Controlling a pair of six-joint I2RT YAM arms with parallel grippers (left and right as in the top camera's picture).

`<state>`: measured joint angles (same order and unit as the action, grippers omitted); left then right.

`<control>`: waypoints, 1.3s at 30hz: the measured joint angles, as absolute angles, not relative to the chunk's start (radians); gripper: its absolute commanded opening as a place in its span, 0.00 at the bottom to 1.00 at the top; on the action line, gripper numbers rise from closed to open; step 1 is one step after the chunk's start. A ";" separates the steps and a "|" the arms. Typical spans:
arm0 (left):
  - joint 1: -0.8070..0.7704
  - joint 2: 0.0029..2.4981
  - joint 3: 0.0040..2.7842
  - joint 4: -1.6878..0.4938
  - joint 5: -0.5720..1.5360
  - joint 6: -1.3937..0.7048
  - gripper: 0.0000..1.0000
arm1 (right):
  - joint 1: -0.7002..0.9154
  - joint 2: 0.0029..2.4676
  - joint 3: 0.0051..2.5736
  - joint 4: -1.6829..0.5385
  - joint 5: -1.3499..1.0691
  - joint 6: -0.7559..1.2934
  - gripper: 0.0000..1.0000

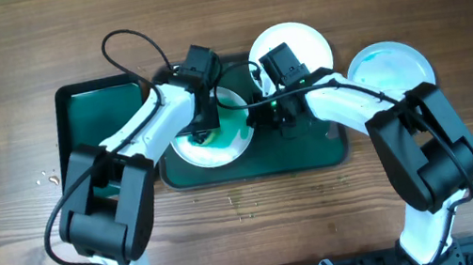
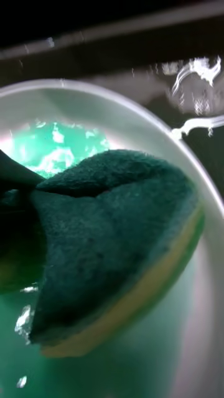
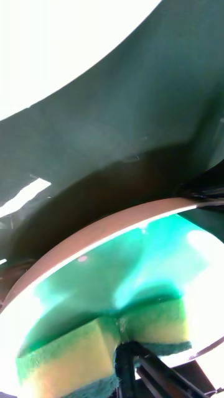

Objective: Clean dirty plates on tray and stack at the side
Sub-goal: 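Scrub the held plate with the sponge in the left gripper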

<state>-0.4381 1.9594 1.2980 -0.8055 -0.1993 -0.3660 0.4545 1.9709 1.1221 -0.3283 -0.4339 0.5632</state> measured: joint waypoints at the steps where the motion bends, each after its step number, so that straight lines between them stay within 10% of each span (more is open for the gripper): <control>1: -0.441 1.959 1.298 -0.812 -0.220 -0.373 0.04 | 0.455 1.971 1.122 -0.328 -0.434 0.563 0.04; 39: -0.366 1.975 1.757 -1.184 -0.105 -0.458 0.04 | 0.454 1.968 1.134 -0.382 -0.418 0.571 0.04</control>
